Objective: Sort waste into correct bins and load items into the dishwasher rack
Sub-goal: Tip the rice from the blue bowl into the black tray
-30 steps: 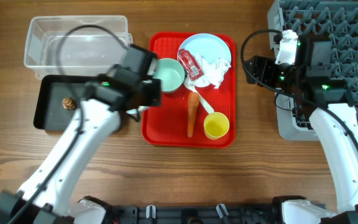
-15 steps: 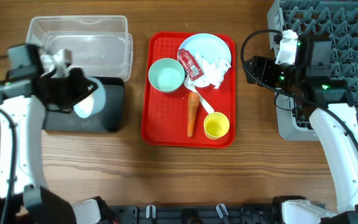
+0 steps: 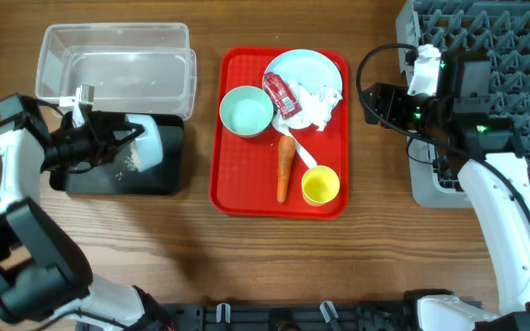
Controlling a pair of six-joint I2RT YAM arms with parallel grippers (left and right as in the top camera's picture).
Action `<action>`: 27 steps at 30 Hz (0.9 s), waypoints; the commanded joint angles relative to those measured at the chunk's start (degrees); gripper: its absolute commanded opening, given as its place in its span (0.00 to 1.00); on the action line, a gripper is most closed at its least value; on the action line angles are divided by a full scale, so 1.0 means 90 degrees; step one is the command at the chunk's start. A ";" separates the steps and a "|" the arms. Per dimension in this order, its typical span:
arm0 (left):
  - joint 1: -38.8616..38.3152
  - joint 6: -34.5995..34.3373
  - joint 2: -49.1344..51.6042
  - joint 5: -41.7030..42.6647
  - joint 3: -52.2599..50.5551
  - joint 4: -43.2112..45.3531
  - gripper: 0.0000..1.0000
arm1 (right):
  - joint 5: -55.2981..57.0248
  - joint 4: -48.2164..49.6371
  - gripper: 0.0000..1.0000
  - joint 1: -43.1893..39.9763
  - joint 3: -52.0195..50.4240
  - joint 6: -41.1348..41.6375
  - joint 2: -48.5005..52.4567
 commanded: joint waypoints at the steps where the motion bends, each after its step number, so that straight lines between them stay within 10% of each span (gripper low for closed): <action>1: 0.0267 0.0345 0.0340 0.1649 -0.0039 0.0000 0.04 | 0.0141 -0.0022 0.86 0.0007 0.0100 -0.0002 0.0034; 27: 0.0481 -0.0454 0.0413 0.2892 -0.0036 -0.0002 0.04 | 0.0447 -0.0097 0.87 0.0007 0.0100 0.0000 0.0036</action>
